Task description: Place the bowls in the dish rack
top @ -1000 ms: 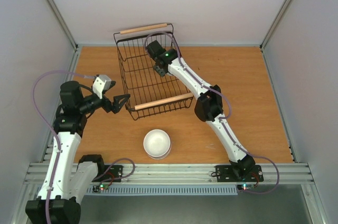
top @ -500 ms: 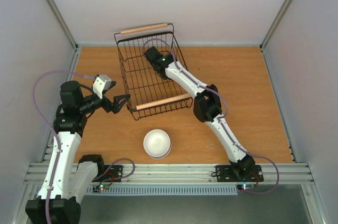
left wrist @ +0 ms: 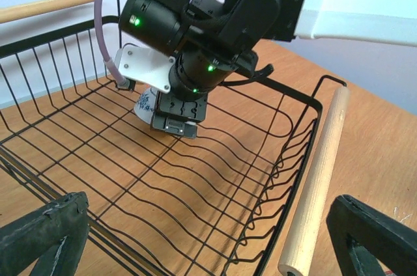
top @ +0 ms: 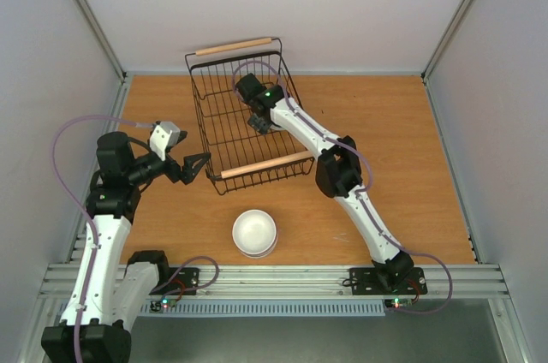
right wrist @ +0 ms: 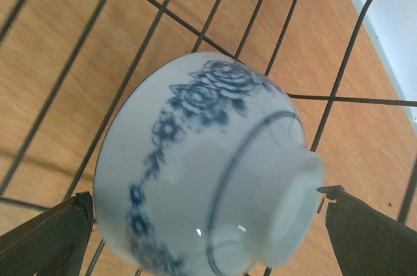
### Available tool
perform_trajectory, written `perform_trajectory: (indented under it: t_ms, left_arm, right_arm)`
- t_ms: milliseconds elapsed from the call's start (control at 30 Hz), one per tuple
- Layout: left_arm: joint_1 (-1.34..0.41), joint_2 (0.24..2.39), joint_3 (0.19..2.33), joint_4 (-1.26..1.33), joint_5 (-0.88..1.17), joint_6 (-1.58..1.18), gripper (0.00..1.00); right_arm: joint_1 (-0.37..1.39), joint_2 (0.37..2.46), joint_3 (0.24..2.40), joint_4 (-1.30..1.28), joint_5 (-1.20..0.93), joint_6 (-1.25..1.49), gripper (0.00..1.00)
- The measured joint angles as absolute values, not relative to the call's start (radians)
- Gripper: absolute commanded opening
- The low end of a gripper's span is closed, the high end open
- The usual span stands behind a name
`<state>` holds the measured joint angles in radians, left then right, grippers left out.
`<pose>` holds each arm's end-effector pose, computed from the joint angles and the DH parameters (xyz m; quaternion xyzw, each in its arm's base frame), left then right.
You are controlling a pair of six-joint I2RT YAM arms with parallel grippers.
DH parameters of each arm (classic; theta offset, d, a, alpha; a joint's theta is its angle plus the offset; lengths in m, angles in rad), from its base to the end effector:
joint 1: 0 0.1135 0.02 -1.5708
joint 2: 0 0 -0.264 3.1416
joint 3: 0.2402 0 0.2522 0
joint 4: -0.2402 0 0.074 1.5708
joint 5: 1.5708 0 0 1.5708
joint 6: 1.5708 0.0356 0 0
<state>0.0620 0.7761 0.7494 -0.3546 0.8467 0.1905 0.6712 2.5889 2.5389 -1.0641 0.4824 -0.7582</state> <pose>0.1700 -0.0162 0.3156 0.2782 0.7388 -0.2732 0.5496 0.4323 0.3222 0.2051 -0.5791 0.7498 -0.2420 0.2095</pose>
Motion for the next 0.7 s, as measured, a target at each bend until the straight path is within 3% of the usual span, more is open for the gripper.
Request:
perform_trajectory:
  t_ms: [400,533,700]
  left_arm:
    - [0.062,0.771,0.749,-0.355,0.841,0.191,0.99]
    - [0.062,0.763,0.749,-0.355,0.850,0.192,0.99]
    - [0.062,0.760,0.749,-0.355,0.867,0.192,0.99]
  right_arm:
    - [0.672,2.298,2.529,-1.089,0.297,-0.625,0.98]
    - [0.687,2.057,2.371,-1.062,0.266,-0.540,0.71]
    - [0.844,1.736,2.059,-1.039,0.271,-0.446,0.57]
